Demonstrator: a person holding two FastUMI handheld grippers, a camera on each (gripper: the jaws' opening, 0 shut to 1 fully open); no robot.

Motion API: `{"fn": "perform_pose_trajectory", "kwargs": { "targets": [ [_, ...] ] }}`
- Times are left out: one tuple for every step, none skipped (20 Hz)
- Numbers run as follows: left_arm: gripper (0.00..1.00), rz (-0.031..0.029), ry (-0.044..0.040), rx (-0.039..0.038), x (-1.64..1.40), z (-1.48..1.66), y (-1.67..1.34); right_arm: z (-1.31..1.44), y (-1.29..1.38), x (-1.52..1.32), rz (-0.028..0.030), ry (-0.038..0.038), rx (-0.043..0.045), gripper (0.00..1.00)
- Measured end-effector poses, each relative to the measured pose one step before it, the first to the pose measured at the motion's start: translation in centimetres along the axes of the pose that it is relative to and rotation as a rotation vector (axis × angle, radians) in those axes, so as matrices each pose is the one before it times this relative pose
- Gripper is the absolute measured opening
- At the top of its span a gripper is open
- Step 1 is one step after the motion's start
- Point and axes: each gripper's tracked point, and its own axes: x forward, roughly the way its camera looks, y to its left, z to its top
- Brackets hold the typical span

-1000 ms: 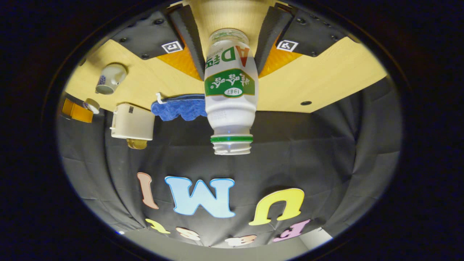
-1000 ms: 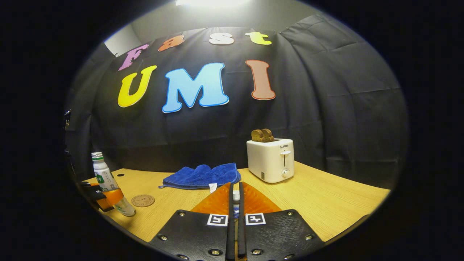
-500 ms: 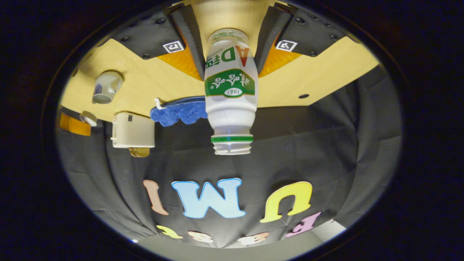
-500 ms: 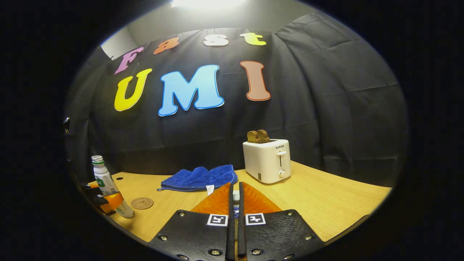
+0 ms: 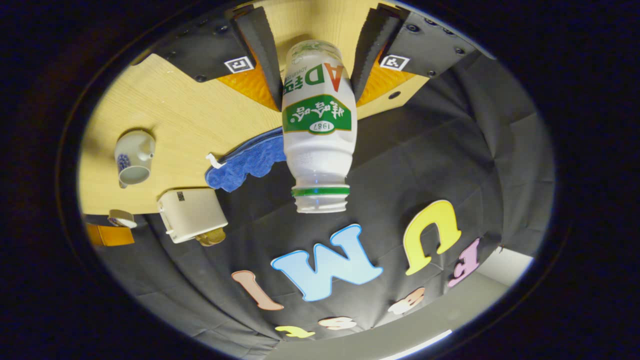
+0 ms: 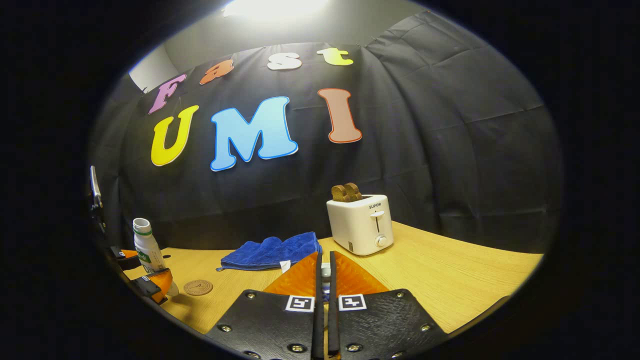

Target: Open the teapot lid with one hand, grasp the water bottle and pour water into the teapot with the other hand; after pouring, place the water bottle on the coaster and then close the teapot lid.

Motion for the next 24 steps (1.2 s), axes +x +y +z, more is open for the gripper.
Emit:
{"fn": "perform_pose_trajectory", "kwargs": {
  "targets": [
    [0.79, 0.00173, -0.00395, 0.03178, 0.069, 0.452, -0.265, -0.131, -0.34, -0.186, -0.00444, 0.00291, -0.00008, 0.04],
    [0.8, 0.00055, -0.00548, 0.03085, -0.073, 0.412, -0.379, -0.019, -0.376, -0.158, -0.00385, 0.00188, 0.00595, 0.03],
    [0.81, -0.00196, -0.00528, 0.03008, 0.055, 0.542, -0.358, -0.073, -0.344, -0.132, -0.00371, 0.00184, 0.00653, 0.03],
    [0.81, -0.00119, -0.00442, 0.03216, 0.094, 0.368, -0.339, -0.136, -0.514, -0.207, -0.00694, 0.00205, 0.00397, 0.03],
    [0.78, 0.00036, -0.00364, 0.03529, 0.106, 0.421, -0.311, -0.031, -0.539, -0.162, -0.00821, -0.0006, 0.00357, 0.03],
    [0.75, 0.00072, -0.00419, 0.03797, 0.093, 0.279, -0.269, 0.011, -0.579, -0.124, -0.01022, -0.00072, 0.00303, 0.04],
    [0.72, 0.00013, -0.00356, 0.04141, 0.178, 0.431, -0.206, 0.015, -0.419, -0.148, -0.00691, -0.00358, 0.00084, 0.04],
    [0.72, 0.00011, -0.00407, 0.04401, 0.084, 0.393, -0.291, 0.146, -0.454, -0.192, -0.00788, -0.00474, 0.00068, 0.04],
    [0.72, -0.00023, -0.0041, 0.04311, 0.249, 0.432, -0.199, -0.006, -0.445, -0.134, -0.006, -0.00481, 0.00014, 0.03],
    [0.72, -0.00352, -0.00553, 0.03902, 0.171, 0.521, -0.391, 0.072, -0.397, -0.146, -0.00644, -0.00419, -0.00135, 0.04],
    [0.72, -0.00449, -0.00645, 0.03567, 0.257, 0.521, -0.389, -0.014, -0.407, -0.187, -0.00632, -0.00289, -0.0001, 0.04],
    [0.72, -0.00596, -0.00593, 0.03518, 0.283, 0.391, -0.525, 0.102, -0.262, -0.1, -0.00373, -0.00246, 0.00321, 0.04],
    [0.76, -0.00732, -0.00434, 0.03333, 0.243, 0.46, -0.482, 0.06, -0.236, -0.105, -0.00267, -0.00405, 0.00339, 0.03],
    [0.76, -0.00546, -0.00541, 0.02978, 0.131, 0.353, -0.415, 0.061, -0.26, -0.081, -0.00339, -0.00206, 0.00455, 0.03],
    [0.76, -0.00292, -0.00494, 0.02856, 0.084, 0.467, -0.238, -0.001, -0.201, -0.106, -0.00203, -0.00147, 0.00533, 0.03],
    [0.81, 0.00133, -0.00503, 0.02828, 0.06, 0.34, -0.164, 0.027, -0.156, 0.016, -0.00172, -0.00076, 0.00595, 0.03],
    [0.81, 0.00226, -0.00702, 0.02716, 0.18, 0.457, -0.22, -0.037, -0.106, -0.098, -0.00125, 0.0, 0.00628, 0.03],
    [0.72, 0.00131, -0.00612, 0.02549, -0.132, 0.486, -0.129, 0.036, -0.009, -0.05, -0.00019, 0.0006, 0.00562, 0.03],
    [0.76, -0.00035, -0.00721, 0.0243, 0.151, 0.389, -0.122, -0.064, -0.072, -0.092, 0.0013, 0.00112, 0.00344, 0.03],
    [0.81, -0.00128, -0.00592, 0.02145, 0.11, 0.421, -0.175, -0.059, -0.016, 0.028, 0.0003, 0.00143, 0.00021, 0.03],
    [0.79, -0.00145, -0.00551, 0.02052, 0.024, 0.46, -0.259, -0.034, -0.023, -0.025, 0.00048, 0.00019, 0.00208, 0.03],
    [0.76, -0.00256, -0.00441, 0.02032, -0.019, 0.302, -0.218, 0.081, 0.089, -0.126, 0.00383, -0.00019, 0.00524, 0.03],
    [0.79, -0.00031, -0.00702, 0.02764, -0.18, 0.371, -0.075, 0.12, 0.043, -0.087, 0.00471, -0.00258, 0.00857, 0.03],
    [0.81, 0.0032, -0.00448, 0.02436, -0.178, 0.253, -0.037, -0.033, 0.005, 0.031, 0.00221, -0.00148, 0.00258, 0.03]
  ]
}}
